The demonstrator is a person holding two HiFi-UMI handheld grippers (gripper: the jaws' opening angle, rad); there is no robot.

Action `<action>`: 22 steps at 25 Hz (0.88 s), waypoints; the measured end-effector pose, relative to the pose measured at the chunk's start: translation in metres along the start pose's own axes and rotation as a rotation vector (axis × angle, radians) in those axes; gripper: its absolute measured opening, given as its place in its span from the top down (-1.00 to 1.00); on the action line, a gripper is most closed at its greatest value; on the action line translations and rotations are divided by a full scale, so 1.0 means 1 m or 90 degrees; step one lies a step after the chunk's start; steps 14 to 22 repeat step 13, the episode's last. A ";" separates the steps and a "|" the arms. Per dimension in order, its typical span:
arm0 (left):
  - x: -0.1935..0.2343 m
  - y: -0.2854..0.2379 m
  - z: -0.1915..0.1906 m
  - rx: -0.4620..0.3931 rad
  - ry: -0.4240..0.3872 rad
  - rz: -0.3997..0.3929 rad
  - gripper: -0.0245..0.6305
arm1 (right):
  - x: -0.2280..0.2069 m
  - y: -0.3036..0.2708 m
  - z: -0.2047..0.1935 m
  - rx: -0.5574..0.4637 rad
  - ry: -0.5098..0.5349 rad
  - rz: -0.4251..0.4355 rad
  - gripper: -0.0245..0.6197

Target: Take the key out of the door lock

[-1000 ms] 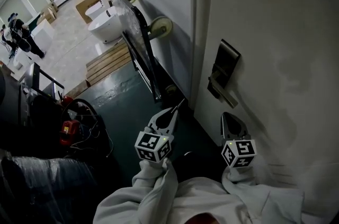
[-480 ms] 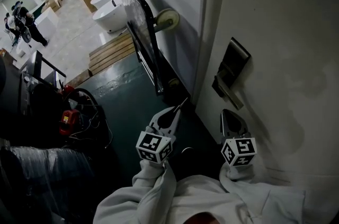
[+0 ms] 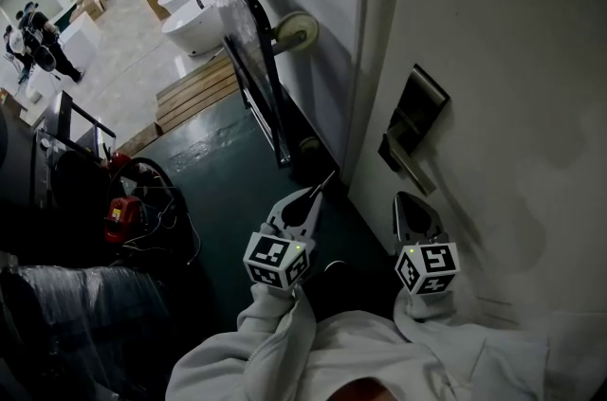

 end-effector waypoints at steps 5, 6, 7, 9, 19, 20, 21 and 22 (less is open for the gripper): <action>-0.001 -0.002 -0.002 0.001 0.005 -0.005 0.84 | -0.001 0.004 -0.001 0.003 0.001 -0.006 0.77; -0.001 -0.002 -0.002 0.002 0.005 -0.006 0.84 | 0.000 0.005 -0.002 0.003 0.001 -0.007 0.77; -0.002 -0.002 -0.003 0.002 0.004 -0.007 0.85 | 0.000 0.006 -0.002 0.004 0.000 -0.008 0.77; -0.003 -0.002 -0.003 0.003 0.003 -0.009 0.84 | 0.001 0.007 -0.003 0.003 0.000 -0.009 0.77; -0.004 -0.003 -0.003 0.003 0.000 -0.011 0.84 | 0.002 0.008 -0.004 0.003 0.000 -0.010 0.77; -0.004 -0.003 -0.003 0.003 0.000 -0.011 0.84 | 0.002 0.008 -0.004 0.003 0.000 -0.010 0.77; -0.004 -0.003 -0.003 0.003 0.000 -0.011 0.84 | 0.002 0.008 -0.004 0.003 0.000 -0.010 0.77; -0.004 -0.003 -0.003 0.003 0.000 -0.011 0.84 | 0.002 0.008 -0.004 0.003 0.000 -0.010 0.77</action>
Point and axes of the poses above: the fingertips, and each gripper's own axes: y backward along the fingers, x to its left, z out of its top, the point moved 9 cm from there along y, backward along the fingers, and after that the axes turned 4 degrees about -x, right-handed, at the moved point
